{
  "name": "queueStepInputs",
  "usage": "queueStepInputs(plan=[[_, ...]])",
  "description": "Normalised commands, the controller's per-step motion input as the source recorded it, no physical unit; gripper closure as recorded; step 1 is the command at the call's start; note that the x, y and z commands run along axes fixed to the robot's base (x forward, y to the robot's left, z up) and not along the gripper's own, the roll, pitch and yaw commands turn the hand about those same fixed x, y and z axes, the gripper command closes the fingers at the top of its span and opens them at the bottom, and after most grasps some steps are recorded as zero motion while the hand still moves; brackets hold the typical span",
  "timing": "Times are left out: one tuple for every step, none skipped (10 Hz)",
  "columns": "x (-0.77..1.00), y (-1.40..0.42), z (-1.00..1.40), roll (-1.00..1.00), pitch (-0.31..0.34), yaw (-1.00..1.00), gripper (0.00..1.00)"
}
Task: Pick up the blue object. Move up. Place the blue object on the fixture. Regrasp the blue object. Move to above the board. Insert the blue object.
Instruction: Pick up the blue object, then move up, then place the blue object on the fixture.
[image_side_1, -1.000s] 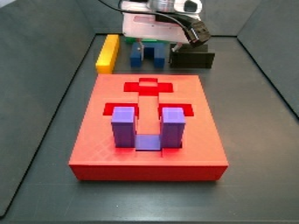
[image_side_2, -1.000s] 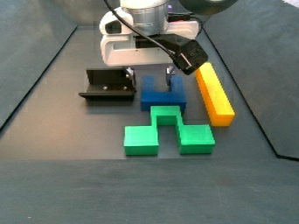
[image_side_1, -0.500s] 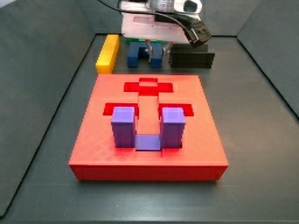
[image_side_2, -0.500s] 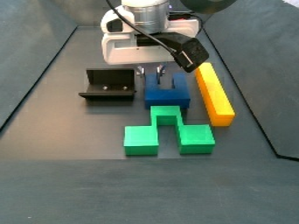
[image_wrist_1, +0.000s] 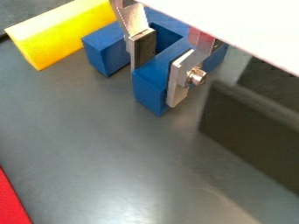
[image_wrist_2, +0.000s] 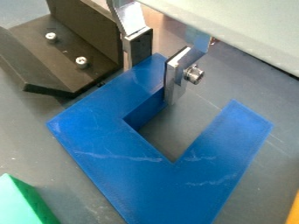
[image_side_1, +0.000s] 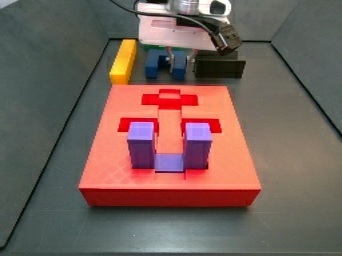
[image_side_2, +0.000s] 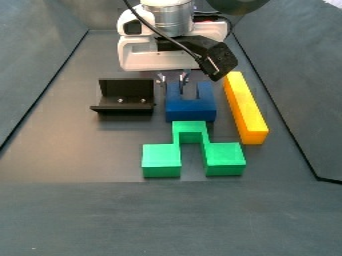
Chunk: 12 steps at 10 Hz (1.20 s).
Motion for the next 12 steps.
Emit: queueStepInputs(plan=[[0.00,0.00,0.00,0.00,0.000,0.00,1.00],[0.00,0.00,0.00,0.00,0.000,0.00,1.00],[0.00,0.00,0.00,0.00,0.000,0.00,1.00],[0.00,0.00,0.00,0.00,0.000,0.00,1.00],[0.00,0.00,0.00,0.00,0.000,0.00,1.00],[0.00,0.00,0.00,0.00,0.000,0.00,1.00],[0.00,0.00,0.00,0.00,0.000,0.00,1.00],[0.00,0.00,0.83,0.00,0.000,0.00,1.00],[-0.09,-0.02,0.77,0.00,0.044,-0.02,1.00],[-0.10,-0.03,0.56,-0.01,0.042,-0.02,1.00],[-0.05,0.00,0.18,-0.03,0.007,-0.01,1.00],[0.00,-0.01,0.00,0.14,0.000,0.00,1.00]])
